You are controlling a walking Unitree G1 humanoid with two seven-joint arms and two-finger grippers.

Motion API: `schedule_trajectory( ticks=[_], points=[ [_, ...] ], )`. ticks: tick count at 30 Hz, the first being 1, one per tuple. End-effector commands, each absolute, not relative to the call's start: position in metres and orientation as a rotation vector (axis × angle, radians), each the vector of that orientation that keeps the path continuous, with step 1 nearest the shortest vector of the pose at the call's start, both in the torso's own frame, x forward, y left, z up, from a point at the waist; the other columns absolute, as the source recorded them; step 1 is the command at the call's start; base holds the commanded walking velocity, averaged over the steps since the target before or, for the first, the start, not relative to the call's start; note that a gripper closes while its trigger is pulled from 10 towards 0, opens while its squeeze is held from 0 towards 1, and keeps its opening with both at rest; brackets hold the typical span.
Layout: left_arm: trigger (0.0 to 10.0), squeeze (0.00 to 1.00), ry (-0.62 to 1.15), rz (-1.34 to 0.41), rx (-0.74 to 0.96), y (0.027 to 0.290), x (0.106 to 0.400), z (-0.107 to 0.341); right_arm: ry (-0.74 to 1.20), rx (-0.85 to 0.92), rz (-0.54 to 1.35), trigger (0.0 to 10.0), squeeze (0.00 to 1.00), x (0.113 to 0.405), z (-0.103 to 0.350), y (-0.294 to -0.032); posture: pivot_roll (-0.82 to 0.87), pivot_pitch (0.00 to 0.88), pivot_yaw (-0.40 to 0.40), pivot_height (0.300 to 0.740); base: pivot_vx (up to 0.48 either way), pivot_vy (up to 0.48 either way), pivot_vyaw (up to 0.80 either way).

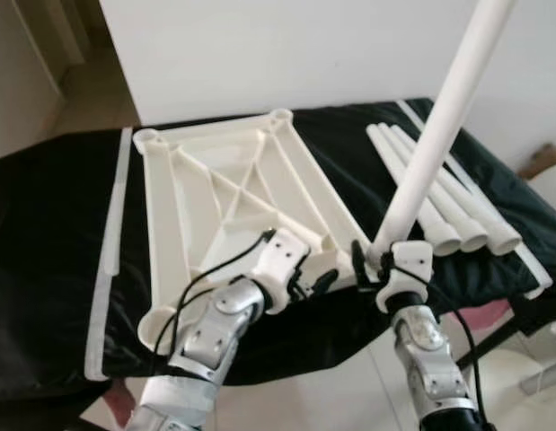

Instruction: Building children table

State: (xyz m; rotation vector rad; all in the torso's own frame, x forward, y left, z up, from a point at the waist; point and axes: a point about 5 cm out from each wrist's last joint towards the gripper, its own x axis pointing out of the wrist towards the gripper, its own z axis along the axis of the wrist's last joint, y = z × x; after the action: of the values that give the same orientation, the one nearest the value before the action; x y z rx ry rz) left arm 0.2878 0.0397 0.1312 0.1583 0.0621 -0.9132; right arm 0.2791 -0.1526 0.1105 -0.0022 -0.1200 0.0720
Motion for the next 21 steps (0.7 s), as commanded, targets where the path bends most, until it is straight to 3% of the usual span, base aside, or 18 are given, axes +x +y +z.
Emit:
schedule_trajectory(
  ticks=[1,6,21],
  points=[
    [10.0,0.00,0.083,-0.884,0.133,0.041,0.286,0.131,-0.126,0.012,0.115,10.0,0.00,0.276,0.111,-0.153,0.02,0.000,-0.002,0.740,0.000,0.000,0.00],
    [10.0,0.00,0.065,-0.926,0.045,0.040,0.280,0.137,-0.128,-0.011,0.175,10.0,0.00,0.275,0.112,-0.156,0.03,0.000,-0.007,0.740,0.000,0.000,0.00],
    [10.0,0.00,-0.041,-0.908,0.127,0.047,0.267,0.145,-0.134,-0.116,0.323,10.0,0.00,0.292,0.120,-0.176,0.05,0.000,-0.012,0.740,0.000,0.000,0.00]
  ],
)
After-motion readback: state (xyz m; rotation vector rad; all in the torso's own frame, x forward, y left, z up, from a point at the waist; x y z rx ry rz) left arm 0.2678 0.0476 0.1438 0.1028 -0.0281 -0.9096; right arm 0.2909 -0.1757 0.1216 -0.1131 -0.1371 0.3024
